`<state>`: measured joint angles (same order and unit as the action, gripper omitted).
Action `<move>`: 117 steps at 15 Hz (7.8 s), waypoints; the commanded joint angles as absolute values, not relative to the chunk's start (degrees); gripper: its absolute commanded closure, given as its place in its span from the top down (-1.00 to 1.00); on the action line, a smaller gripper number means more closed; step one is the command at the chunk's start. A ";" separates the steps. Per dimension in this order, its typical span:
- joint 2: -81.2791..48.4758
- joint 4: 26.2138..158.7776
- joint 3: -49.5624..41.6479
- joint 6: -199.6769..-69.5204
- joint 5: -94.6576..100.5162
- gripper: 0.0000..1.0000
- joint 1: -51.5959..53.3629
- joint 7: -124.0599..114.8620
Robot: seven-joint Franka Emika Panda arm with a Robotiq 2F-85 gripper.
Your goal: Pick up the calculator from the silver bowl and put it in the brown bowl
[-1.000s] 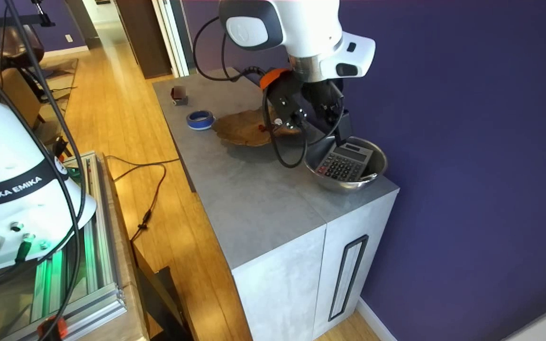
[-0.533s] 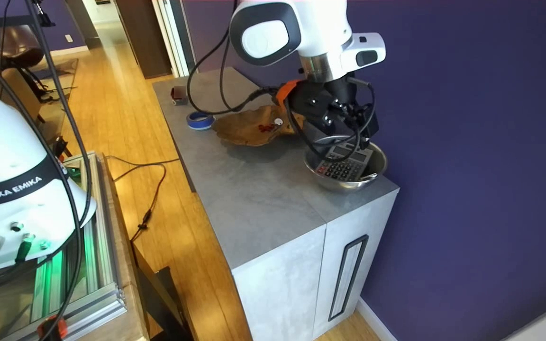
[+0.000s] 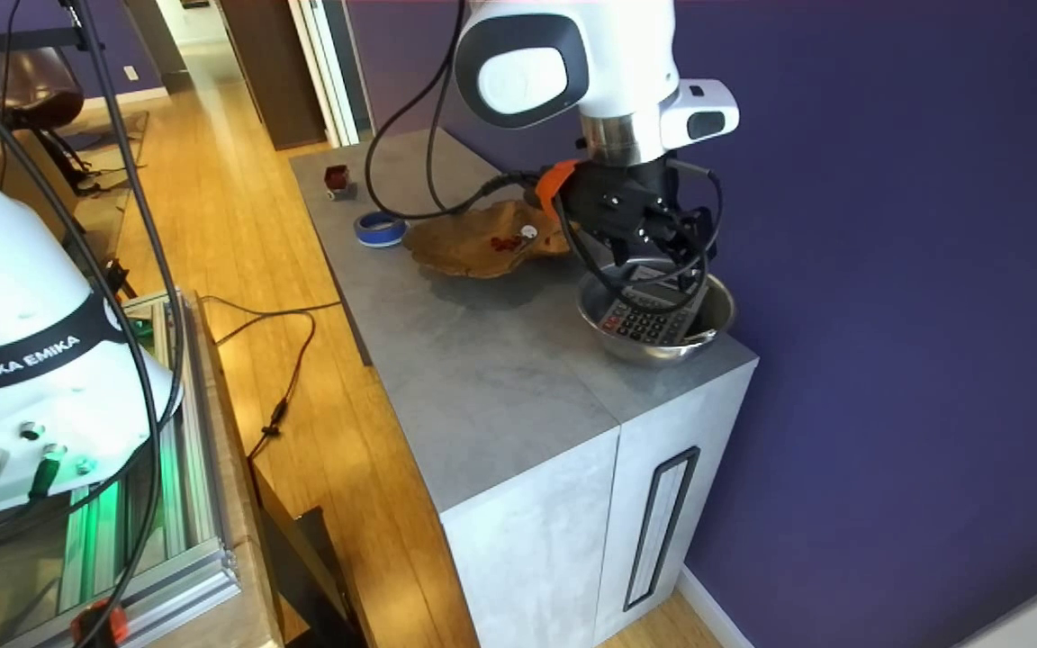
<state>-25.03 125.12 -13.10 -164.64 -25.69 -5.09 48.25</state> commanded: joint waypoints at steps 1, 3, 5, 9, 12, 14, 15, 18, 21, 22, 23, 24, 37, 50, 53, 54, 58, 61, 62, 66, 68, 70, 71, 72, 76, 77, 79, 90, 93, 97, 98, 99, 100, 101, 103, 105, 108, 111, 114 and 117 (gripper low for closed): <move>-27.99 118.86 -12.12 -155.74 -24.51 1.00 -8.41 53.81; -29.07 115.70 -5.65 -153.81 -19.98 1.00 -15.97 53.07; -30.73 112.83 -1.99 -151.96 -19.91 1.00 -19.83 54.24; -33.37 110.51 -1.00 -148.09 -19.19 1.00 -22.43 51.70; -34.02 111.14 2.33 -152.73 -23.16 1.00 -25.47 52.17; -33.51 112.02 1.49 -152.09 -20.11 1.00 -24.79 50.93; -33.90 111.75 2.16 -152.26 -20.51 1.00 -25.24 50.97; -35.70 111.06 2.30 -151.66 -19.82 1.00 -24.67 49.83; -37.77 110.33 3.83 -153.08 -20.79 1.00 -25.24 50.08; -38.33 110.06 4.40 -153.60 -21.15 1.00 -25.64 50.17; -38.77 109.92 5.03 -154.60 -21.44 1.00 -26.06 50.37; -38.86 109.94 5.52 -155.39 -21.42 1.00 -26.39 50.68; -39.58 108.40 6.31 -160.36 -18.52 1.00 -27.62 47.11; -46.10 96.63 1.40 -133.96 -11.89 1.00 -24.32 39.44; -46.81 93.49 2.24 -124.94 -13.13 0.47 -25.19 40.69; -46.79 92.78 2.61 -122.69 -13.85 0.37 -25.62 41.62; -45.18 92.43 3.08 -120.32 -16.41 -0.23 -26.76 42.96; -43.69 93.09 3.84 -120.38 -19.58 -0.64 -28.55 45.04; -43.41 93.08 4.11 -119.91 -20.93 -0.80 -29.18 45.88; -42.20 93.09 4.17 -117.85 -25.70 -0.88 -30.79 49.41; -41.82 92.74 3.98 -115.55 -27.81 -0.90 -31.41 51.28; -41.19 92.45 3.64 -112.96 -29.67 -0.94 -31.99 53.15; -40.92 92.24 3.56 -111.63 -30.41 -0.94 -32.33 54.03; -40.85 91.79 3.46 -110.15 -31.03 -0.93 -32.72 54.74; -41.65 89.84 2.96 -103.76 -33.27 -0.91 -33.88 56.10; -41.48 89.65 2.77 -102.45 -34.09 -0.91 -34.16 56.33; -39.92 90.77 2.44 -100.78 -35.24 -0.91 -34.39 57.34; -21.00 116.10 1.60 -105.49 -33.28 -0.91 -20.62 72.15; -16.97 122.67 2.26 -109.74 -32.67 -0.91 -14.16 71.27; -18.75 121.69 2.37 -110.56 -33.29 -0.66 -10.02 70.82; -18.27 122.54 2.66 -111.43 -33.14 -0.66 -8.93 70.76; -18.01 122.97 2.76 -111.81 -33.03 -0.91 -8.49 70.74; -18.48 123.22 2.39 -114.51 -33.99 -0.91 -8.02 67.64; -19.14 123.01 2.34 -116.16 -34.24 -0.91 -7.51 65.27; -20.46 122.31 2.61 -119.80 -34.56 -0.91 -6.93 60.77; -21.39 121.67 2.89 -122.52 -33.82 -0.91 -6.41 56.51; -22.41 120.92 3.34 -125.98 -32.29 -0.91 -5.29 51.36; -23.95 119.19 3.36 -127.11 -28.87 -0.91 -4.13 45.45; -25.94 116.65 3.59 -125.55 -24.08 -0.91 -3.37 39.71; -28.00 114.37 4.45 -123.46 -20.88 -0.91 -3.50 36.50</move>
<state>-25.67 117.72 3.71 -126.23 -24.33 -3.46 40.59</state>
